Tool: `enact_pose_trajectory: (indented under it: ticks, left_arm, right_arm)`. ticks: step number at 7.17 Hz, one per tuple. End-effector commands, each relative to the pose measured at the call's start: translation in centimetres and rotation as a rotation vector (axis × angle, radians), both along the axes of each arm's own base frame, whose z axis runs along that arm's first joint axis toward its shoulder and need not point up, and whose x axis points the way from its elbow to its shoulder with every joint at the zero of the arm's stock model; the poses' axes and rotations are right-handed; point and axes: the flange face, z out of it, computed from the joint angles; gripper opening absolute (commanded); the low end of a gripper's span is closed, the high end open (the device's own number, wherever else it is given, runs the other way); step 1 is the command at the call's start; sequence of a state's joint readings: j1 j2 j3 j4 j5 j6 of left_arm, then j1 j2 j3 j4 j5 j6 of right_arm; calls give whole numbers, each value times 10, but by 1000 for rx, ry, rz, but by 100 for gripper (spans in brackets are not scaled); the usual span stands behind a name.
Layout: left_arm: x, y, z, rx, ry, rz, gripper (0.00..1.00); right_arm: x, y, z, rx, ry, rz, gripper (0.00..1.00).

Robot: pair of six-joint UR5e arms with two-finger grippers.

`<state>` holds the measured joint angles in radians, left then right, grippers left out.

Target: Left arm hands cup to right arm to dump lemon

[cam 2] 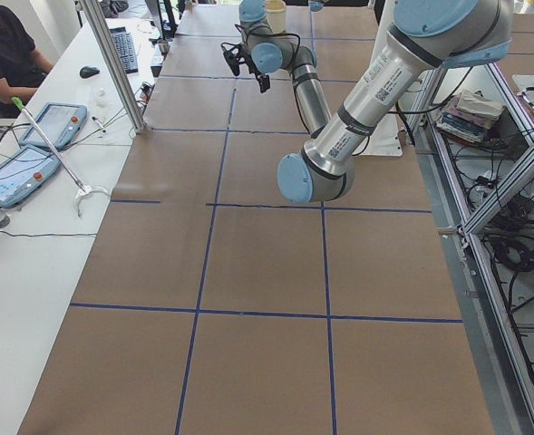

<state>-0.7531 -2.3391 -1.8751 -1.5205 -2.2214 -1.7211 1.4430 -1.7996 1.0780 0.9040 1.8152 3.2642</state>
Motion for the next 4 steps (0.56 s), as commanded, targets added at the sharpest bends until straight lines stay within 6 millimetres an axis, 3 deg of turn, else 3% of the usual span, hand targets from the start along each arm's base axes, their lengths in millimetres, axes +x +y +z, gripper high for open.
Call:
enact_pose_trajectory:
  ticks: [1, 3, 4]
  left_arm:
    - [-2, -1, -1, 2, 2, -3, 100]
    - [-3, -2, -1, 5, 2, -4, 100]
    - [-4, -2, -1, 6, 3, -5, 100]
  right_arm:
    - [-2, -16, -24, 70, 63, 10, 35]
    - [-17, -64, -70, 18, 153, -4, 35]
    - [-37, -84, -86, 23, 203, -22, 35]
